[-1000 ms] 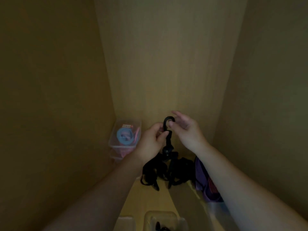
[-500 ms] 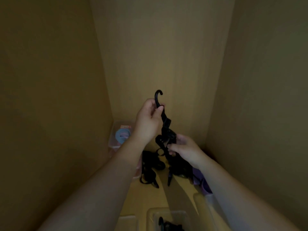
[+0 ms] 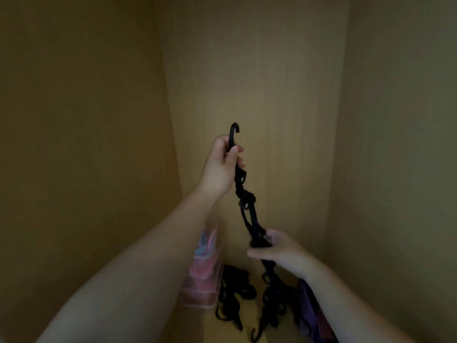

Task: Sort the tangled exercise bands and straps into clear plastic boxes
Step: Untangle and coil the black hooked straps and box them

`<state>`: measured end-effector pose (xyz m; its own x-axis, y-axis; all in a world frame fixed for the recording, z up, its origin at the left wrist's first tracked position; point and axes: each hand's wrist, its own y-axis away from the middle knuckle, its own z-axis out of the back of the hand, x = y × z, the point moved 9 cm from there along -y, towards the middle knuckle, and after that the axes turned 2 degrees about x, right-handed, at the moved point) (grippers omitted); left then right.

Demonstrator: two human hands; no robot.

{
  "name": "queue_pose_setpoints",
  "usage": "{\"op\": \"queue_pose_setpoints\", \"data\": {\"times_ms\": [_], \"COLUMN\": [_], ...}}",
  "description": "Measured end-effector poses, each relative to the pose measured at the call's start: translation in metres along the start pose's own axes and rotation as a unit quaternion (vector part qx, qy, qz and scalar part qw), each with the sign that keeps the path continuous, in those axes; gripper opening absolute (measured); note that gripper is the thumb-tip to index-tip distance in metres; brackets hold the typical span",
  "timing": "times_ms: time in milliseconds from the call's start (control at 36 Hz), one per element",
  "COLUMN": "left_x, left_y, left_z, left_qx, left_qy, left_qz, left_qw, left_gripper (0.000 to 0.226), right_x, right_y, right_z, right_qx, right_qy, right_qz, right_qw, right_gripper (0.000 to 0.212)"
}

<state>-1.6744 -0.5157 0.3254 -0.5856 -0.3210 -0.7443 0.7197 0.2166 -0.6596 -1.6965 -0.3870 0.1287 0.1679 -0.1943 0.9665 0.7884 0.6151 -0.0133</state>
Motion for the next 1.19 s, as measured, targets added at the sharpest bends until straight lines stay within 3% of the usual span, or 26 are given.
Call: {"op": "queue_pose_setpoints", "data": {"times_ms": [139,306,444,500,556,667,778,861,972,1083,1195], "left_x": [-0.008,0.004,0.004,-0.001,-0.006,0.005,0.042,0.061,0.078,0.073,0.061], "left_y": [-0.009,-0.015,-0.016,-0.018,-0.019,-0.005,0.016,0.028,0.036,0.038,0.030], "left_z": [0.024,0.066,0.071,0.073,0.074,0.046,0.022,0.008,0.002,-0.001,0.007], "left_qx": [-0.019,-0.060,-0.074,-0.074,-0.054,0.077,0.162,0.207,0.224,0.215,0.153], "left_qy": [-0.076,-0.095,-0.074,-0.085,-0.124,-0.235,-0.223,-0.245,-0.231,-0.236,-0.219], "left_qz": [-0.028,-0.016,-0.012,-0.017,-0.033,-0.020,0.087,0.101,0.120,0.115,0.103], "left_qw": [0.997,0.994,0.994,0.993,0.990,0.969,0.957,0.942,0.939,0.941,0.958], "left_gripper": [0.020,0.014,0.022,0.020,0.014,0.007,0.032,0.040,0.045,0.010,0.028], "right_x": [0.016,0.024,0.011,0.005,0.004,0.022,0.054,0.074,0.090,0.098,0.086], "right_y": [-0.008,-0.004,-0.009,-0.009,-0.007,-0.008,-0.018,-0.024,-0.030,-0.031,-0.035], "right_z": [0.021,0.031,0.029,0.030,0.032,0.039,0.040,0.045,0.041,0.029,0.034], "right_qx": [-0.093,-0.081,-0.083,-0.084,-0.095,-0.139,-0.140,-0.139,-0.112,-0.081,-0.076], "right_qy": [-0.009,-0.024,0.008,0.007,-0.006,0.010,0.091,0.120,0.159,0.149,0.125], "right_qz": [0.066,0.102,0.080,0.071,0.068,0.090,0.098,0.116,0.125,0.132,0.128], "right_qw": [0.993,0.991,0.993,0.994,0.993,0.986,0.981,0.976,0.973,0.977,0.981], "right_gripper": [0.009,0.047,0.050,0.041,0.030,0.025,0.028,0.026,0.030,0.022,0.009]}}
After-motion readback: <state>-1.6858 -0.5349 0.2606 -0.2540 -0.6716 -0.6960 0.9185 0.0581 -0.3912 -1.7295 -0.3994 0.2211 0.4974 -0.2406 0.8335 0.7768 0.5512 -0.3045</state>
